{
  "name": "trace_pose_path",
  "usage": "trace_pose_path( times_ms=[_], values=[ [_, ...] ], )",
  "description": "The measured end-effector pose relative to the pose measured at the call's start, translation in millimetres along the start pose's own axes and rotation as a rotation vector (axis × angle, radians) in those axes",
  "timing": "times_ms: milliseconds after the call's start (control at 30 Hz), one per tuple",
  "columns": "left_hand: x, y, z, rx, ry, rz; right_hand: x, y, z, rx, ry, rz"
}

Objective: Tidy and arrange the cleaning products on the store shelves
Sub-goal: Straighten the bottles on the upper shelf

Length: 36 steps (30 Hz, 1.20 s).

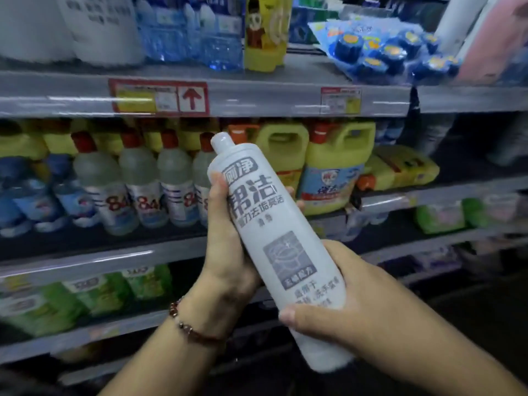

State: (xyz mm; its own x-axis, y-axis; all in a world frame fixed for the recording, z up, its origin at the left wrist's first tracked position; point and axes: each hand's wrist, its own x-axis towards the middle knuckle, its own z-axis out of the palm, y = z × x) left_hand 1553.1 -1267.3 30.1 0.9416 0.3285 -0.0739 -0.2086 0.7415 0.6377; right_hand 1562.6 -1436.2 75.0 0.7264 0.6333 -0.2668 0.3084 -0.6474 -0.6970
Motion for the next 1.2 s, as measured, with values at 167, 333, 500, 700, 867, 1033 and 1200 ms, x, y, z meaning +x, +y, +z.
trace_pose_path(
  times_ms=[167, 333, 500, 700, 867, 1033, 1200],
  values=[
    [-4.5, -15.6, 11.6, 0.378, 0.058, -0.004, 13.1, 53.5, 10.1, 0.339, -0.133, -0.008],
    [-8.2, -27.3, 34.5, 0.947, -0.326, 0.077, 13.2, 84.6, 22.5, 0.537, -0.29, 0.038],
    [-2.3, -53.4, 50.2, 1.228, -0.593, 0.069, 8.1, 129.8, 44.3, 0.561, -0.331, 0.092],
    [17.3, -86.7, 51.0, 1.136, -0.59, 0.03, 1.3, 152.0, 8.2, 0.727, 0.069, 0.134],
    [31.4, -125.9, 75.0, 1.001, -0.521, -0.087, -17.2, 178.9, -47.6, 0.383, 0.268, 0.187],
    [43.5, -176.9, 135.3, 0.925, -0.492, -0.089, -43.4, 215.8, -103.9, 0.27, 0.416, 0.154],
    [60.8, -259.7, 231.7, 0.922, -0.501, 0.058, -74.8, 295.2, -188.5, 0.287, 0.5, 0.062]
  ],
)
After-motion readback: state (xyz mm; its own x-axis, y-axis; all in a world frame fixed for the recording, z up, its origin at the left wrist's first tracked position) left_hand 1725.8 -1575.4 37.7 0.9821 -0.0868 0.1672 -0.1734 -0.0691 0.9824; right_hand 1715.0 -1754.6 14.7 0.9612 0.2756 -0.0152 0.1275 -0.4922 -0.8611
